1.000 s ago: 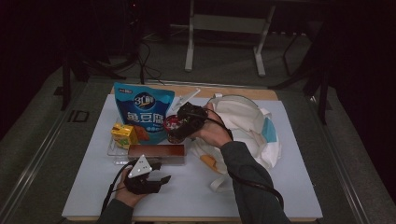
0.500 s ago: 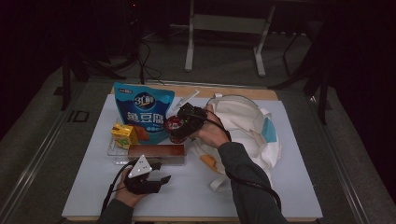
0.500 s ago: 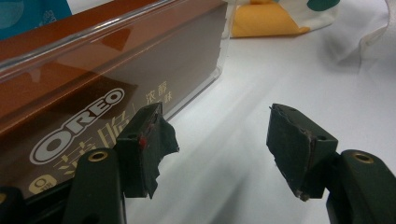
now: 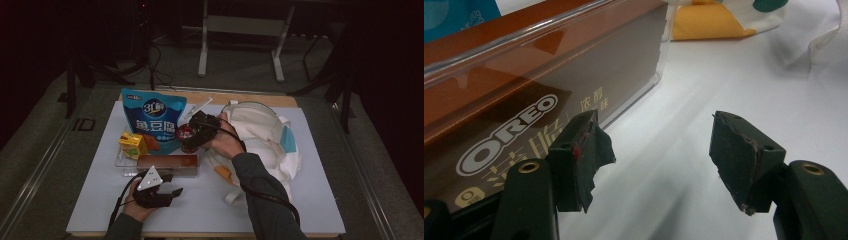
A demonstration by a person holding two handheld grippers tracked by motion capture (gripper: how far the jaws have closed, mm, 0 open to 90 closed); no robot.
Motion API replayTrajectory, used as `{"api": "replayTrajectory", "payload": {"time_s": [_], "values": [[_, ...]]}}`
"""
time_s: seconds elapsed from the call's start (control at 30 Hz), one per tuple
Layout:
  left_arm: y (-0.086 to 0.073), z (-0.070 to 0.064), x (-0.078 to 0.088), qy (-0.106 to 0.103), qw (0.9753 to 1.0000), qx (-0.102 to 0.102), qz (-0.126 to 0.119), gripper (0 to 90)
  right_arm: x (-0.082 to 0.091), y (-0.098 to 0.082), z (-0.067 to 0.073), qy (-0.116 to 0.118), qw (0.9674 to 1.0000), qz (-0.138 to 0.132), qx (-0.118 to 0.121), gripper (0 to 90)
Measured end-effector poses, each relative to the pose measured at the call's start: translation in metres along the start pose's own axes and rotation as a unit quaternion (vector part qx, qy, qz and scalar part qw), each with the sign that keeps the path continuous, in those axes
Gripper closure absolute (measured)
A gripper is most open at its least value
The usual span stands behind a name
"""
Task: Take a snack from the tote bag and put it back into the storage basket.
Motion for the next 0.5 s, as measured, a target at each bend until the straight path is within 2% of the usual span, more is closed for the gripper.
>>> {"api": "replayTrajectory", "payload": {"time_s": [0.5], "values": [[0.0,0.0,0.0,0.0,1.0,0.001,-0.001,37.4,-0.011,-0.007,-0.001,-0.008,0.9999,0.008,0.0,25.2]]}}
Point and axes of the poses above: each handheld gripper's, and its own axes: x roughly backward along the jaws, y roughly out of its top, z roughly to its left, the point moved 10 cm from there along -x, roughly forward along the jaws, and after that the axes turned 9 degrees about -x, right-handed, at the moved point
